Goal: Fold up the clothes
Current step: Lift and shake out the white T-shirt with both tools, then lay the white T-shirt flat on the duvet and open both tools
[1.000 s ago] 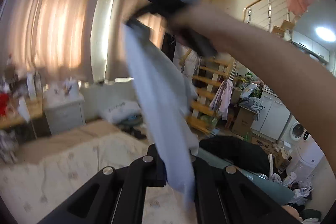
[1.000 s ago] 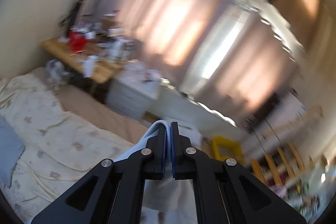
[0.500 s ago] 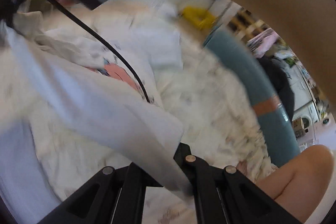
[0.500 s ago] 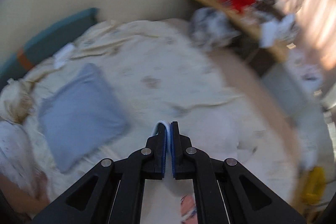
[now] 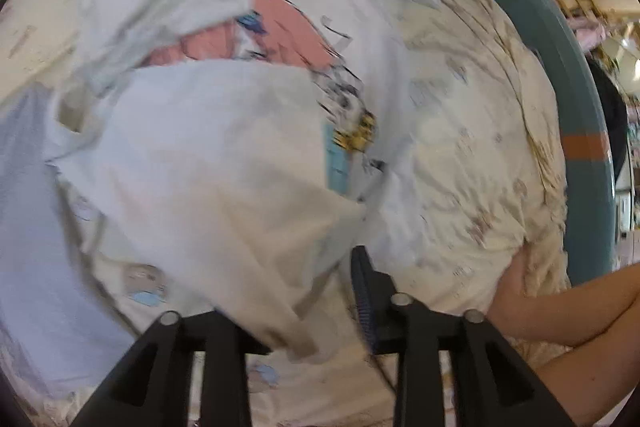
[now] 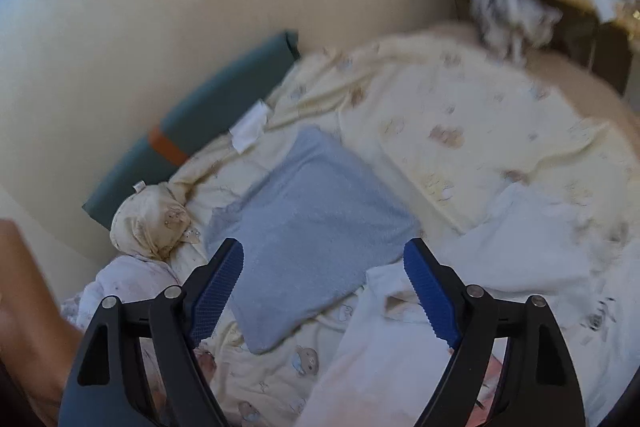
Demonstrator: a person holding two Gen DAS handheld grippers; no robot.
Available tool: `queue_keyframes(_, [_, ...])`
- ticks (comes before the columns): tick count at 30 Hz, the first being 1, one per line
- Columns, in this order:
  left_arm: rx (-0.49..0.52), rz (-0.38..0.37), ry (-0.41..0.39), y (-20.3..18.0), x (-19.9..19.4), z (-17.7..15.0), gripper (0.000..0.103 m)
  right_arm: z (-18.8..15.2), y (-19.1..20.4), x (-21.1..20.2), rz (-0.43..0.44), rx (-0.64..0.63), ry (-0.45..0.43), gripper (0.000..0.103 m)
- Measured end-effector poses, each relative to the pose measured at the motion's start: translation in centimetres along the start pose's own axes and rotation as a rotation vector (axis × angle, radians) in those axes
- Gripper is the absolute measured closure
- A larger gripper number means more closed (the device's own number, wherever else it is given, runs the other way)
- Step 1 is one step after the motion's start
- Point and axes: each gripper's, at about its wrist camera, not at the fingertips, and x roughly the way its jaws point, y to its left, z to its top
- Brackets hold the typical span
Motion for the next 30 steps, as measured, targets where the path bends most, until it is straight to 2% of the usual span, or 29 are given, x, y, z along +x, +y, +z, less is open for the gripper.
queue_keyframes(4, [-0.222,0.058,-0.024,5.8,0.0,-0.4,0.051,-6.5,-3.0,-5.7,-0.098,0.105,-0.011,0.017])
queue_keyframes(7, [-0.287,0.149,-0.05,7.5,0.2,-0.3,0.051,-11.9,-5.7,-9.0,-0.209,0.206,0.048,0.017])
queue_keyframes(9, [-0.266,0.216,-0.064,7.4,0.4,-0.2,0.051,-16.7,-7.0,-10.4,-0.32,0.24,0.18,0.017])
queue_keyframes(12, [-0.213,0.242,-0.062,5.9,0.8,-0.1,0.051,-22.9,-7.5,-11.9,-0.355,0.265,0.34,0.017])
queue_keyframes(13, [-0.188,0.241,-0.064,5.4,0.8,0.1,0.051,-25.1,-7.5,-12.3,-0.344,0.285,0.374,0.017])
queue_keyframes(15, [-0.1,0.286,-0.09,4.0,0.7,0.6,0.051,-29.1,-7.1,-12.6,-0.304,0.331,0.405,0.017])
queue_keyframes(18, [-0.033,0.283,-0.118,2.6,1.2,1.3,0.051,-33.7,-6.8,-12.3,-0.202,0.416,0.333,0.017])
queue_keyframes(20, [-0.019,0.241,-0.138,1.8,1.7,1.9,0.05,-36.0,-6.9,-11.3,-0.115,0.472,0.256,0.018])
queue_keyframes(22, [0.025,0.2,-0.154,0.6,2.4,2.3,0.046,-37.9,-6.7,-9.3,-0.072,0.488,0.229,0.018])
queue_keyframes(25, [0.151,0.256,-0.138,-1.8,4.5,2.4,0.043,-39.6,-6.7,-6.0,-0.007,0.55,0.214,0.018])
queue_keyframes(30, [0.296,0.386,-0.112,-3.2,8.0,2.4,0.043,-41.7,-7.7,-3.3,0.084,0.619,0.162,0.021])
